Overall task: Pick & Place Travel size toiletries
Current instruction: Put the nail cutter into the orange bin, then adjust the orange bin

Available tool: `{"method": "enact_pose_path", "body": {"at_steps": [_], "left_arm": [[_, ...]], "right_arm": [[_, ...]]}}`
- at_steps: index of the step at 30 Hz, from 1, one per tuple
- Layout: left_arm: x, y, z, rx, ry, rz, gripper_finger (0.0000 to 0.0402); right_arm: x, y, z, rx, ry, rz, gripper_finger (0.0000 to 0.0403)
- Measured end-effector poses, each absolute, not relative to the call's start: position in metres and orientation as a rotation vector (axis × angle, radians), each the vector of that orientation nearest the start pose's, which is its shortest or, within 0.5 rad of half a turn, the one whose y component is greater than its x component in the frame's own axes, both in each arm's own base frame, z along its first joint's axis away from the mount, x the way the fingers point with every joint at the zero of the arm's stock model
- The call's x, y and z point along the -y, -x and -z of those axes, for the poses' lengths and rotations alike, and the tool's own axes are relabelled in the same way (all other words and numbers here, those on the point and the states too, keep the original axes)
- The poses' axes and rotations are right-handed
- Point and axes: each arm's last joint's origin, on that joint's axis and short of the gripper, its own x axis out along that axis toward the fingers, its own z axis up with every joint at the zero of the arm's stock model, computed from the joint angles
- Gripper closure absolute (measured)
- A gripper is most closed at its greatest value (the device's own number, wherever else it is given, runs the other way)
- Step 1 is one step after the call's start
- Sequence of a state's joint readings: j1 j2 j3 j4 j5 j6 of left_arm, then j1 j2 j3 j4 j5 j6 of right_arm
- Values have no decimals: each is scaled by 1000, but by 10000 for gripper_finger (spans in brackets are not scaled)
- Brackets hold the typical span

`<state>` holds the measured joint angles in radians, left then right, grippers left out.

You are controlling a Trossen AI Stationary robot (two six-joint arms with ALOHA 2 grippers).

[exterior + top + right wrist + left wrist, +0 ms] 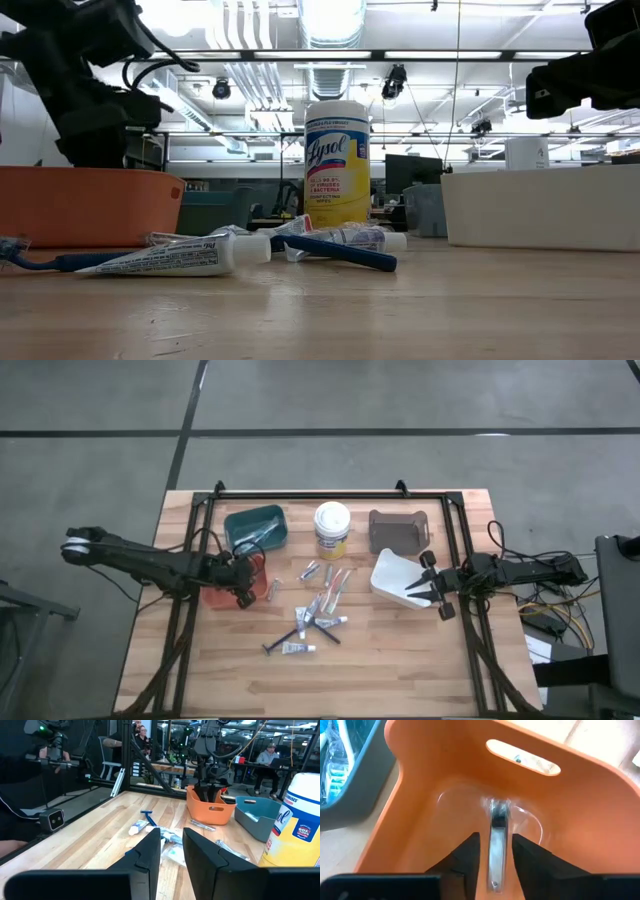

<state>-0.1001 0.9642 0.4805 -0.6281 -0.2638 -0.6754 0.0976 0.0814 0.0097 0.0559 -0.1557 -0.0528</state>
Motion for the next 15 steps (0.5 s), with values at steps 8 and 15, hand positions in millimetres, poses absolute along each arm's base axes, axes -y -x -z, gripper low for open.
{"method": "enact_pose_path", "body": {"at_steps": [8,15], "left_arm": [[7,-158,-175,-951,395,-547,204],[7,-171,-203,-842,391,-531,197]], "right_arm": [[-14,-101,-166,-9,52,-254,323],[-14,-101,-166,-9,52,-254,334]]}}
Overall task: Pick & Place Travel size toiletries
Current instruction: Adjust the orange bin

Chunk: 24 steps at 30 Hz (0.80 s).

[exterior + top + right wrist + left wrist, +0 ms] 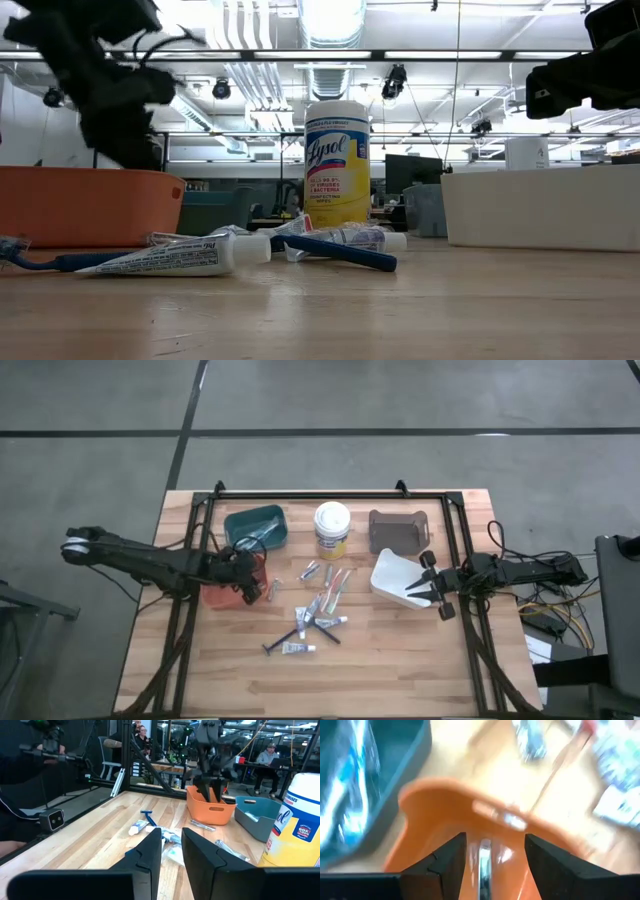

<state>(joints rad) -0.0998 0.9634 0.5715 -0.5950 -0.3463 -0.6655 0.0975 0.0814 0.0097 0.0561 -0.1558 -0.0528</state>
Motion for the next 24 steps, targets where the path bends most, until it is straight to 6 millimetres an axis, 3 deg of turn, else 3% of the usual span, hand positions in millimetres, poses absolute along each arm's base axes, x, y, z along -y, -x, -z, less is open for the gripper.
{"method": "enact_pose_path", "body": {"at_steps": [5,9,13,20,24], "left_arm": [[8,-183,-231,-748,350,-507,199],[10,-197,-240,-699,290,-428,200],[13,-212,-232,-711,244,-361,200],[14,-229,-198,-876,250,-412,200],[15,-236,-192,-968,226,-435,200]], "right_arm": [[-14,-101,-166,-9,52,-253,332],[-14,-101,-166,-9,52,-254,326],[-14,-101,-166,-9,52,-254,321],[-14,-101,-166,-9,52,-254,319],[-14,-101,-166,-9,52,-254,326]]}}
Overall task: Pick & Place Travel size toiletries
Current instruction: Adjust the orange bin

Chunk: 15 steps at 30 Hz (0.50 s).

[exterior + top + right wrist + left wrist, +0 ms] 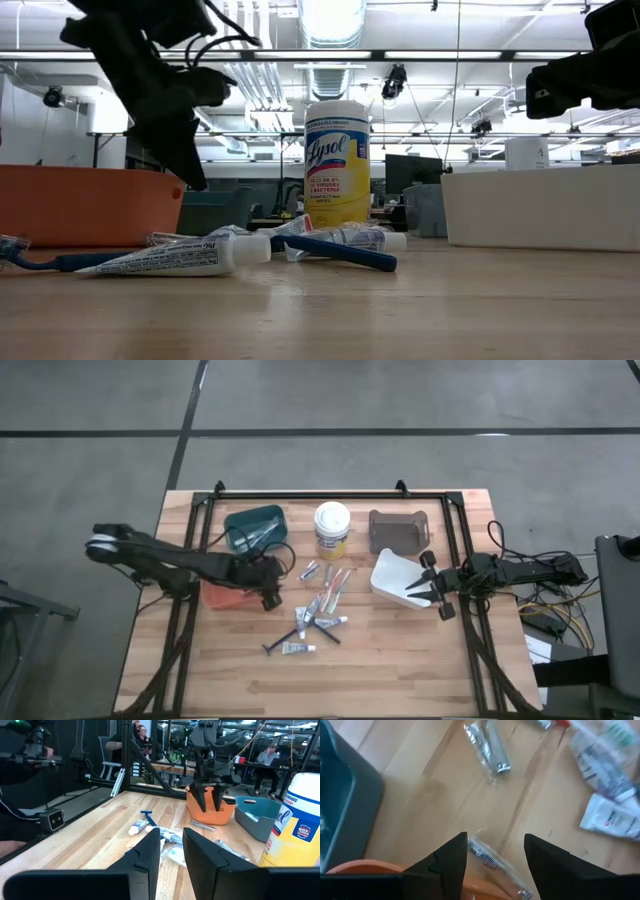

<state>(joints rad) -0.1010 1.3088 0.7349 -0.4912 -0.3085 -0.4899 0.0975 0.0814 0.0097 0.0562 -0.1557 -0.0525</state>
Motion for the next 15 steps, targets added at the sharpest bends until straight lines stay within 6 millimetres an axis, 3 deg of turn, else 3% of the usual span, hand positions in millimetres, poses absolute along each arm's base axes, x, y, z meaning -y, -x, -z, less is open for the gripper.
{"method": "enact_pose_path", "body": {"at_steps": [10,15], "left_arm": [[11,-229,-199,-1185,112,-593,213],[8,-223,-203,-1170,64,-707,236]], "right_arm": [[-14,-101,-166,-9,52,-254,333],[-14,-101,-166,-9,52,-254,325]]}}
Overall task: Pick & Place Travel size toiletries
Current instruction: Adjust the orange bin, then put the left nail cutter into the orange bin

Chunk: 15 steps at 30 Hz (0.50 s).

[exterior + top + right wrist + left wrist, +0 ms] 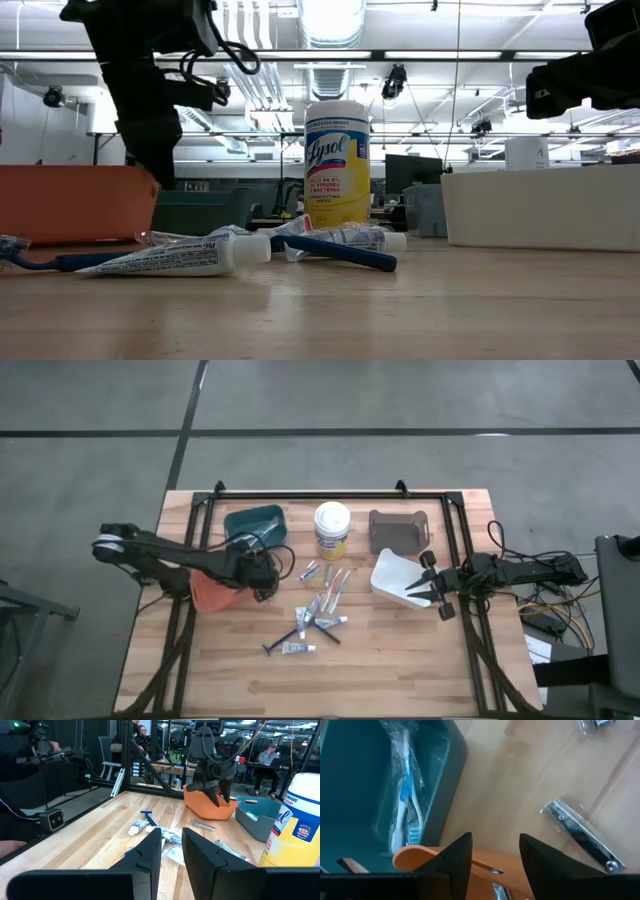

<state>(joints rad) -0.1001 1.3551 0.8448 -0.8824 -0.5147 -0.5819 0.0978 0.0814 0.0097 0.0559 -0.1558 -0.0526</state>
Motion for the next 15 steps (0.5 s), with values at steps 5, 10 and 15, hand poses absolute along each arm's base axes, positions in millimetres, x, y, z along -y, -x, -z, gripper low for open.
{"method": "enact_pose_path", "body": {"at_steps": [5,10,15], "left_arm": [[9,-231,-215,-1083,103,-686,249],[11,-243,-227,-1013,147,-623,250],[13,-250,-230,-963,210,-567,250]], "right_arm": [[-14,-101,-166,-9,52,-254,320],[-14,-101,-166,-9,52,-254,319],[-14,-101,-166,-9,52,-254,328]]}}
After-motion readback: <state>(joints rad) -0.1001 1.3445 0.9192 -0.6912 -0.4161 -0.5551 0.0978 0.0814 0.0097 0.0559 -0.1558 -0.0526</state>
